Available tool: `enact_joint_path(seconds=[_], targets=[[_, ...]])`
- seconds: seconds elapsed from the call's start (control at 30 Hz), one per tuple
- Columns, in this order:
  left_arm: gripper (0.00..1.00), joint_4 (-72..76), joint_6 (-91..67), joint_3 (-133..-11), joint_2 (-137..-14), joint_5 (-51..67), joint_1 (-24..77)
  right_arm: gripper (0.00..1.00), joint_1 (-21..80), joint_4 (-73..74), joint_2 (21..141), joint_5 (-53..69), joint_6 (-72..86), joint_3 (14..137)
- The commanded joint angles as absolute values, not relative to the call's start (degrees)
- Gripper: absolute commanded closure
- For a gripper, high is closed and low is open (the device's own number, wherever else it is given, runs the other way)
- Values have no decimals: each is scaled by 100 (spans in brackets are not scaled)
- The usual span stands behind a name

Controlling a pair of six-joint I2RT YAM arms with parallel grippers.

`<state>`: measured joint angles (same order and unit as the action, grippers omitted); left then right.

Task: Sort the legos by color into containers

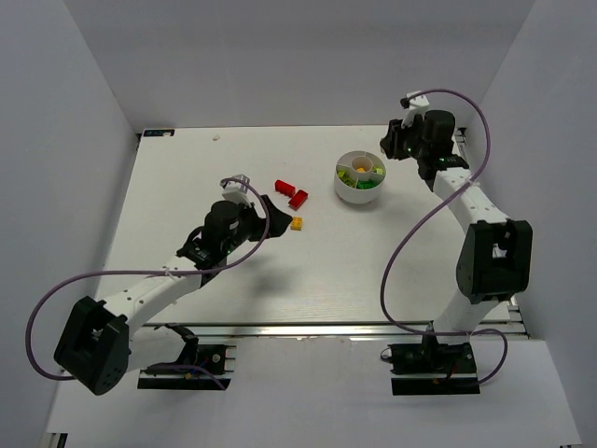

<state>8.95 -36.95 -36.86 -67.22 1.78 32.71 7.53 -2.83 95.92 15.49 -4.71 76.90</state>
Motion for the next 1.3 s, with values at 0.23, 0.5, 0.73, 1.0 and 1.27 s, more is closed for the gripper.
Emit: enact_joint_path(seconds=[0.23, 0.5, 0.73, 1.0, 1.27], targets=[[2, 501, -3832, -3656, -6320, -369, 3217, 100, 607, 87, 10914, 834, -44, 8929], [2, 475, -3850, -3639, -6319, -422, 3199, 100, 580, 255, 11215, 1309, 167, 9097], [2, 483, -3850, -3674, -6390, -387, 3199, 98, 571, 334, 11171, 1626, 255, 8877], [2, 466, -3858, -3639, -6355, -395, 3190, 81, 571, 351, 11215, 1661, 299, 8824], [2, 466, -3867, -3604, -6311, -404, 3190, 58, 571, 343, 11285, 1643, 290, 8851]])
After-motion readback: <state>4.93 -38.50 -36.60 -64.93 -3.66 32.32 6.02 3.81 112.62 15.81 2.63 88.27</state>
